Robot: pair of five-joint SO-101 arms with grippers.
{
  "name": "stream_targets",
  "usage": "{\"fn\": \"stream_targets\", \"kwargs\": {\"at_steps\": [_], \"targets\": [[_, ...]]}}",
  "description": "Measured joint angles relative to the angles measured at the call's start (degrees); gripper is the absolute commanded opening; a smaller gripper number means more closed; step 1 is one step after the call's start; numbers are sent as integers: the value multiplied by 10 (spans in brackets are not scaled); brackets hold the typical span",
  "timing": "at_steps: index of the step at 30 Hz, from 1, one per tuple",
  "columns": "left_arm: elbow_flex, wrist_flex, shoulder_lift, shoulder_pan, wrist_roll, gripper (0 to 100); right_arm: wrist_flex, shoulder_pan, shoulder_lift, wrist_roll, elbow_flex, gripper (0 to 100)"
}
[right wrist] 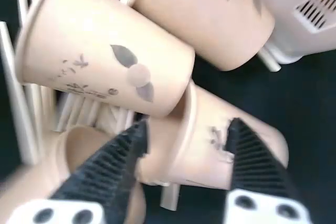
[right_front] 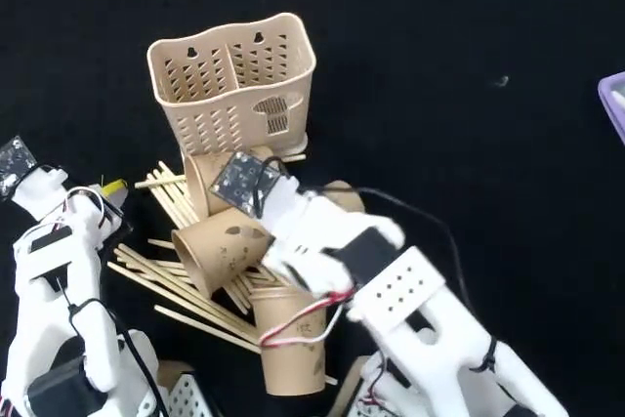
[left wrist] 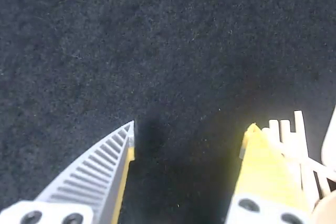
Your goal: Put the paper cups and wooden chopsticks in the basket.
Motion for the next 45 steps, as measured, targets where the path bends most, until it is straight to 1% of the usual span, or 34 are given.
{"fn": "stream_targets", "kwargs": {"at_steps": [5,10,12,14,15,16,18,22,25,27,30,34,37,39,45], "targets": [[0,0,0,0,0,321,-33,90,71,47,0,252],[0,0,0,0,0,321,-53,134,96,66,0,243],[0,0,0,0,0,321,-53,140,97,67,0,174],[0,0,0,0,0,321,-53,148,97,76,0,30],[0,0,0,0,0,321,-53,154,97,80,0,6],[0,0,0,0,0,321,-53,162,97,83,-1,37],[0,0,0,0,0,321,-53,185,97,84,-14,6],[0,0,0,0,0,321,-51,241,97,79,-43,11],[0,0,0,0,0,321,-22,283,90,41,-81,11],[0,0,0,0,0,321,12,299,67,8,-114,11],[0,0,0,0,0,321,68,302,25,-54,-185,11],[4,0,0,0,0,321,84,303,-6,-132,-295,11],[4,0,0,0,0,321,50,303,-8,-199,-358,11],[4,0,0,0,0,321,6,290,-6,-226,-378,11],[4,0,0,0,0,321,-125,201,81,-241,-389,11]]}}
